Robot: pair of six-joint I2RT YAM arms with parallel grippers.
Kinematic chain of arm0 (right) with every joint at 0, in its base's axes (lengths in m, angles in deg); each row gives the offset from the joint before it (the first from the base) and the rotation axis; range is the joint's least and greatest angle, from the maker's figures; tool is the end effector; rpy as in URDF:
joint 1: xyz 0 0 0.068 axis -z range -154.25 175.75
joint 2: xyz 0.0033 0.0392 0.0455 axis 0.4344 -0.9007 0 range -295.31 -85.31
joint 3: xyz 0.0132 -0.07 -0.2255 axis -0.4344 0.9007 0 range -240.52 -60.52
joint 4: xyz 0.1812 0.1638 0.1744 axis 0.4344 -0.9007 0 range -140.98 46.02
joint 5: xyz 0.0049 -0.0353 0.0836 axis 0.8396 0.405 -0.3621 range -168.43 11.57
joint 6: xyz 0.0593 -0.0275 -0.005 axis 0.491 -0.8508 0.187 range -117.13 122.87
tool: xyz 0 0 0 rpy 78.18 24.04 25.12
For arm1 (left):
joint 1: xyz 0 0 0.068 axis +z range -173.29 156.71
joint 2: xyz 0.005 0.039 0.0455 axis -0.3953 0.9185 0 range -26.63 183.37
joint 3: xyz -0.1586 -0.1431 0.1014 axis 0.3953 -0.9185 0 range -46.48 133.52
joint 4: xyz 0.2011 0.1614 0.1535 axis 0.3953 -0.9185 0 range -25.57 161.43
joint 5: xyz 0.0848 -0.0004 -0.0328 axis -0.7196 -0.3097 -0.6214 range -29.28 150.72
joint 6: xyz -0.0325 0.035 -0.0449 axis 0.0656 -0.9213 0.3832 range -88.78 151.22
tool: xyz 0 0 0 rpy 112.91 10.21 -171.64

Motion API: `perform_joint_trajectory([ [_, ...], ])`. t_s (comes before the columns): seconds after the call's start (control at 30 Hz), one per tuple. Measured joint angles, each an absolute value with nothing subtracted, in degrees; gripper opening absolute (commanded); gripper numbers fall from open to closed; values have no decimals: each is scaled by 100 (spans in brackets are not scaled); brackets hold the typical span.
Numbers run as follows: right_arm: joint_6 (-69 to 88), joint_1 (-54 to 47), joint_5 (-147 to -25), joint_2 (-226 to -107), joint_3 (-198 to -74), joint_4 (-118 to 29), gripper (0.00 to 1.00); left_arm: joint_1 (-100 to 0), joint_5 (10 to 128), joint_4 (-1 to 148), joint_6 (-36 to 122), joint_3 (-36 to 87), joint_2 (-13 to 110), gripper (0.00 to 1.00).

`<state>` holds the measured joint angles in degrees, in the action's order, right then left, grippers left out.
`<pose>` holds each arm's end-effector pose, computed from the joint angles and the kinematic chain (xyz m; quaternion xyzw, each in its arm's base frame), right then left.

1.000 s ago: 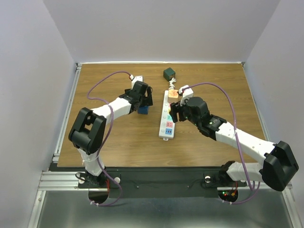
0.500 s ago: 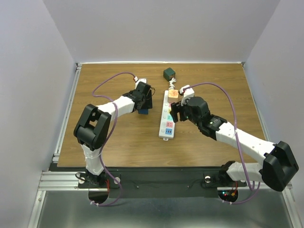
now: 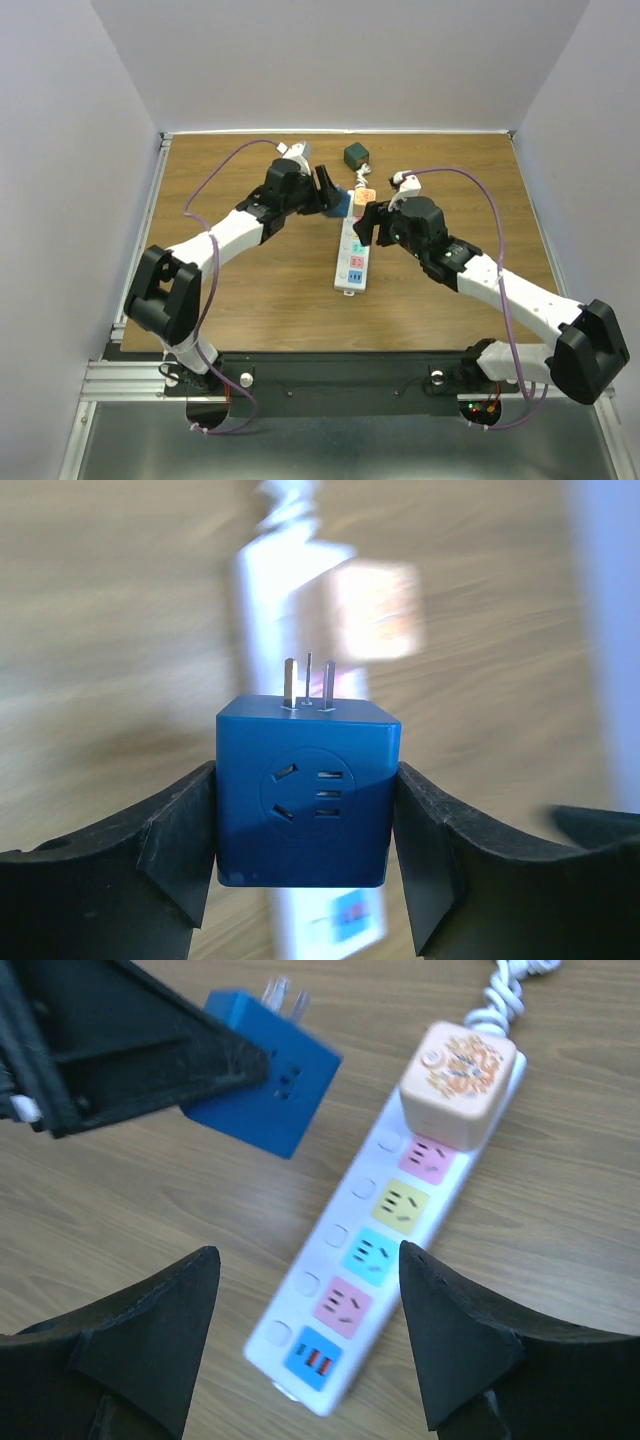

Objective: Insert the plug

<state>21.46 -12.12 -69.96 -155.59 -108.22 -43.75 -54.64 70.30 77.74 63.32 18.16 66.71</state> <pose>0.2781 0.2066 0.2246 -0.0982 0.8236 0.2086 0.5181 0.3612 -0.2302 0.2072 0.0411 0.8283 -0.3506 0.4351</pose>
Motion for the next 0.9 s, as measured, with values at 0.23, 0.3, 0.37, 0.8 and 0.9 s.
perform_joint_trajectory([
  [0.23,3079,-1210,-7361,-14976,-10848,-3642,77,-5462,8187,10478,7470,1663,6046,0],
  [0.3,3328,-1210,-7420,-14783,-10848,-3330,77,-5436,8394,11337,7897,1455,5987,0],
  [0.37,3534,-1210,-7444,-14595,-10841,-2956,77,-5427,8552,12259,8393,1182,5976,0],
  [0.8,4386,-1210,-7719,-14300,-10824,-1326,78,-5392,8834,14185,9907,826,6018,0],
  [0.9,4454,-1210,-7745,-14320,-10824,-1214,80,-5392,8864,14213,9966,826,5983,0],
])
